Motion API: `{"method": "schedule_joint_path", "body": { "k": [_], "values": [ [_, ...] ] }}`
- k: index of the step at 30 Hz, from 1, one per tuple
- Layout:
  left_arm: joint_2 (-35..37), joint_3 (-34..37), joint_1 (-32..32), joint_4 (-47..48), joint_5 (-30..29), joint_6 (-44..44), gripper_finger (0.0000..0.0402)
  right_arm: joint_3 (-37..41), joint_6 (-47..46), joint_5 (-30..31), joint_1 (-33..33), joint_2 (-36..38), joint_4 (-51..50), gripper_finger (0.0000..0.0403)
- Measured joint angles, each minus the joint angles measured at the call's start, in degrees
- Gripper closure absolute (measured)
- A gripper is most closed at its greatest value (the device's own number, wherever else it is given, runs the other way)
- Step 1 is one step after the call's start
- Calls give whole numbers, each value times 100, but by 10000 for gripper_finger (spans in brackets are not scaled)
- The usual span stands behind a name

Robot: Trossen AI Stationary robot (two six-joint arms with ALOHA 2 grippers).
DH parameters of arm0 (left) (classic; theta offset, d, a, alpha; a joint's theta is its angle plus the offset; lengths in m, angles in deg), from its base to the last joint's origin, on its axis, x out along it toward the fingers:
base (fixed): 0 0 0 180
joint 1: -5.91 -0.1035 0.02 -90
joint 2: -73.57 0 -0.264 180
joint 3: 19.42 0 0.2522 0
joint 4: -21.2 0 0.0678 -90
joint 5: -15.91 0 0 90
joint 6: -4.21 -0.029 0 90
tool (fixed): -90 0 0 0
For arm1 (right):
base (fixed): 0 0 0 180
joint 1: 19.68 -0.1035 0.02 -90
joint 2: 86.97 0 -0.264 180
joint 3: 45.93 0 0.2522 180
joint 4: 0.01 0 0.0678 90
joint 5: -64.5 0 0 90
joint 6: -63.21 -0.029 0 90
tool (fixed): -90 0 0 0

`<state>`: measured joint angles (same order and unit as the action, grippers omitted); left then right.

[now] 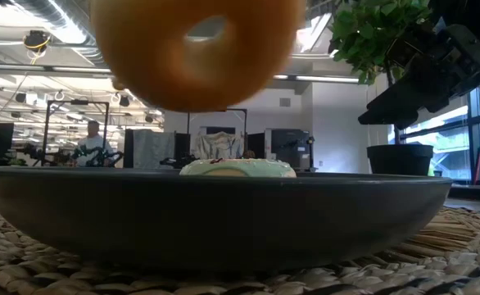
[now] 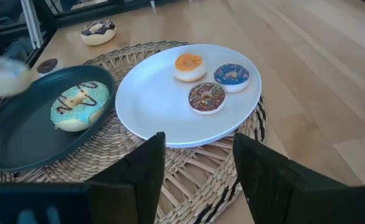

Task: Pick & Place donuts
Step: Put the big white doughnut on the black plate

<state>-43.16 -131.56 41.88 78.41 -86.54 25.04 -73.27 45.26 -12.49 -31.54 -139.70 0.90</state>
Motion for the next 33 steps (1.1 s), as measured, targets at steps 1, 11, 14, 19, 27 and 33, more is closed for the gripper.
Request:
{"method": "schedule_joint_path", "body": {
  "k": [1,11,14,19,27,33],
  "values": [
    [-144,-176,10,62,3,-38,375,0,0,-2,0,-2,1,214],
    [-803,-720,28,382,-91,-106,375,0,-2,-9,-2,-2,-22,214],
    [-889,-711,28,365,-87,-68,375,0,-2,-9,-2,-2,-38,214],
    [-903,-711,19,345,-137,-63,375,-2,-2,-11,-2,-2,-43,214],
    [-903,-711,15,328,-141,-60,370,-2,-2,-17,-2,-2,-43,214],
    [-903,-711,15,325,-139,-60,357,-2,0,-17,-2,-2,-41,214]
  ]
}}
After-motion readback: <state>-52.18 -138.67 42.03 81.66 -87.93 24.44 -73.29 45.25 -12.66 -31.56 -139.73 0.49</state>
